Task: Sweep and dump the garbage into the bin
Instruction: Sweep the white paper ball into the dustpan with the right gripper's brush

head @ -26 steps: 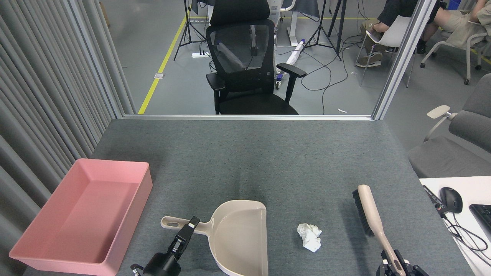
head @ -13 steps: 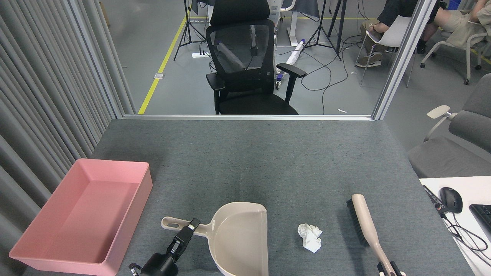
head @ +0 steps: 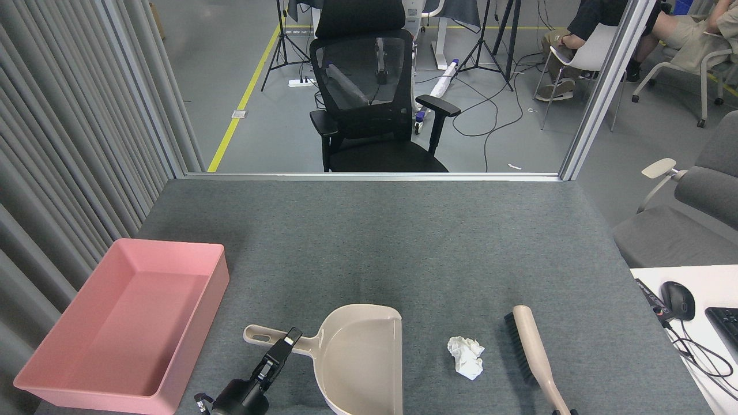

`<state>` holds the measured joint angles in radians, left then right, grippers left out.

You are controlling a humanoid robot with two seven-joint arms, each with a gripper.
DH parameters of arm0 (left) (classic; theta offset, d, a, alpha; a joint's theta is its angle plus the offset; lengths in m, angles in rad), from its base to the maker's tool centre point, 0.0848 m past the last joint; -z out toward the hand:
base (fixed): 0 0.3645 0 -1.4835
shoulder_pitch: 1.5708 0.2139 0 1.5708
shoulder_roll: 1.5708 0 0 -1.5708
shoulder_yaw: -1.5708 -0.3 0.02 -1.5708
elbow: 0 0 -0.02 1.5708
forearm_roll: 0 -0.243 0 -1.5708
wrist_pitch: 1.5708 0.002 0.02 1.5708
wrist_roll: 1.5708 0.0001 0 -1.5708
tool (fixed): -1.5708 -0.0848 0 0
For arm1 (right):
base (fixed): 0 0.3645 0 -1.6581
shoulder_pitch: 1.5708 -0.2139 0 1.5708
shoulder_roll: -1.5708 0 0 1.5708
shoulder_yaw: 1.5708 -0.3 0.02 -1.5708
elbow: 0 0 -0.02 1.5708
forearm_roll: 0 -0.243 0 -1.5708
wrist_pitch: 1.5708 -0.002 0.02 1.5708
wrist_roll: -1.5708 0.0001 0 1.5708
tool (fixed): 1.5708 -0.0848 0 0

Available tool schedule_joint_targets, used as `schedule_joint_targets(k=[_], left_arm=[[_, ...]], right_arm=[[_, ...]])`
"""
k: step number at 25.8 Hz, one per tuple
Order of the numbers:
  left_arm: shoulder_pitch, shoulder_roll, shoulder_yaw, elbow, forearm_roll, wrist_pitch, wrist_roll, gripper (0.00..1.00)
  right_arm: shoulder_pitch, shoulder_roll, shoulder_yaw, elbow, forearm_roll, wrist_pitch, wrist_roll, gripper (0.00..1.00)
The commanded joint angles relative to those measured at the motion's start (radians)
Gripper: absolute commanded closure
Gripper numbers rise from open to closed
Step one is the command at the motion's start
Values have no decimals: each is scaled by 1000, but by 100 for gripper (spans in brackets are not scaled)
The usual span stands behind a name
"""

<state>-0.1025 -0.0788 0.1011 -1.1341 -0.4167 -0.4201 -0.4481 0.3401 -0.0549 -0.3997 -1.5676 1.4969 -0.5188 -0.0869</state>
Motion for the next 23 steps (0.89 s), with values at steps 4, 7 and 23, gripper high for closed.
schedule_joint_targets(k=[4, 7, 23], left_arm=[[1, -9, 2, -3, -30, 21, 40, 94], [1, -10, 2, -4, -31, 20, 42, 94], [1, -18, 3, -4, -28, 23, 43, 93]], right_arm=[[8, 3, 91, 0, -1, 10, 1, 84], [11, 3, 165, 0, -6, 66, -4, 85], [0, 23, 694, -94, -98, 395, -63, 85]])
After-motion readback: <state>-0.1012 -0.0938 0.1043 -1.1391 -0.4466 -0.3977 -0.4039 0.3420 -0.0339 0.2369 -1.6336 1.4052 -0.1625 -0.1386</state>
